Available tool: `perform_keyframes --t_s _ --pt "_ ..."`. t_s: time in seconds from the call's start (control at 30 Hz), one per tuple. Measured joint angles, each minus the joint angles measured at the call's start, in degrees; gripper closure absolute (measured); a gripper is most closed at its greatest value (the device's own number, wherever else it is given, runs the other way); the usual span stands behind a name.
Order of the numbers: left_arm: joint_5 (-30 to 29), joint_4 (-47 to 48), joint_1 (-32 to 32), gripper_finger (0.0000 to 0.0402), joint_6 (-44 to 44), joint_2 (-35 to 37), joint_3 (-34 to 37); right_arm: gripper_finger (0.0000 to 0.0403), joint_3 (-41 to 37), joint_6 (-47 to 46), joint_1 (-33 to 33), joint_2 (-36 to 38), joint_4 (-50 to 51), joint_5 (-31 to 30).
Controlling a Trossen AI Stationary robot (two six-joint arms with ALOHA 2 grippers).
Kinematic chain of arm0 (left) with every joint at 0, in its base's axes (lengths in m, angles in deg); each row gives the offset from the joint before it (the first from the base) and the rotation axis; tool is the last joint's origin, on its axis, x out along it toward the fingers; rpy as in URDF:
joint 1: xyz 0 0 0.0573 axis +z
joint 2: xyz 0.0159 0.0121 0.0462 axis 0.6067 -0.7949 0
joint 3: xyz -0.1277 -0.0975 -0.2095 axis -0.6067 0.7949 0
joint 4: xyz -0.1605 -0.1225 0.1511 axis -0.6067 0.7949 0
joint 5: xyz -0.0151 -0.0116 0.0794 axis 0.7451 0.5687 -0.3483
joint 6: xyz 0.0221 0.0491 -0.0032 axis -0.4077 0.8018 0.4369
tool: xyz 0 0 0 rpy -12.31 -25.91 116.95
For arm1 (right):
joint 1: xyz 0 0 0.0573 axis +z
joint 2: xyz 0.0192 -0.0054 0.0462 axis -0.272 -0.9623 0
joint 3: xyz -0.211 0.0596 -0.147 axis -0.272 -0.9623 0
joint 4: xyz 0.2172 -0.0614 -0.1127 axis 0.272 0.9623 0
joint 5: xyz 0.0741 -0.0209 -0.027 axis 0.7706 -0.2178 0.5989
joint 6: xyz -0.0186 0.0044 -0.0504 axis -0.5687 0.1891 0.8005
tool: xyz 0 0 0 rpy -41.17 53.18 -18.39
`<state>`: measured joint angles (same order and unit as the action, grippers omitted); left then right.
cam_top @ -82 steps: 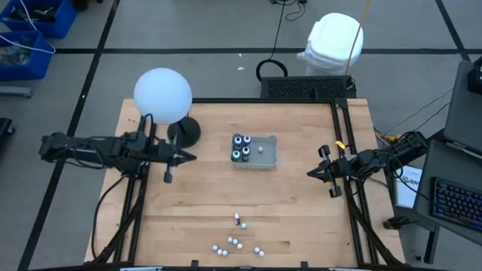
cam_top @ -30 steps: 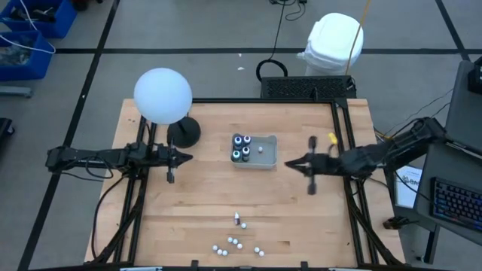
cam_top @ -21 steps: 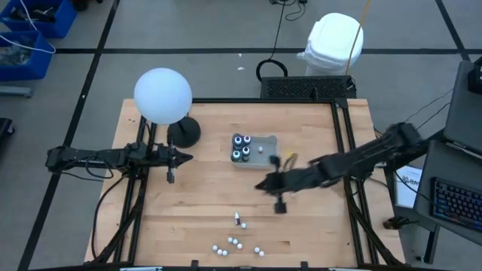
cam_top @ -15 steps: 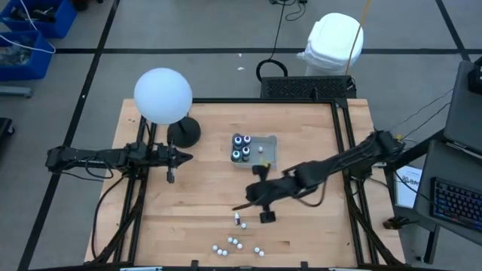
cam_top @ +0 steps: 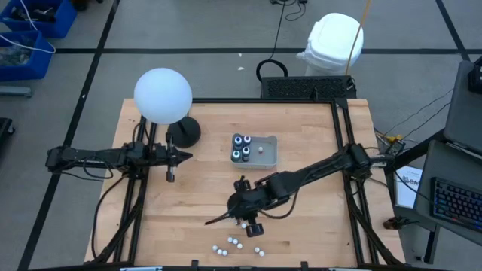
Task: Pick & Place food coloring
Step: Put the top small blue food coloring bottle into the gray bin
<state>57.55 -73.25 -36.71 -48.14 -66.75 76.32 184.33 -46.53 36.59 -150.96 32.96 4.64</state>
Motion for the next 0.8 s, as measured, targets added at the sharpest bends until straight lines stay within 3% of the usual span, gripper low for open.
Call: perform_keyframes --t_s 0.4,0.8 --pt "0.02 0.43 0.02 0.0356 -1.03 0.00 0.00 0.0386 -0.08 -0.36 0.67 -5.84 5.00 0.21" --pt "0.02 1.73 0.02 0.0355 -1.09 -0.01 0.00 0.0199 -0.08 3.00 1.90 -5.82 -2.43 -0.03"
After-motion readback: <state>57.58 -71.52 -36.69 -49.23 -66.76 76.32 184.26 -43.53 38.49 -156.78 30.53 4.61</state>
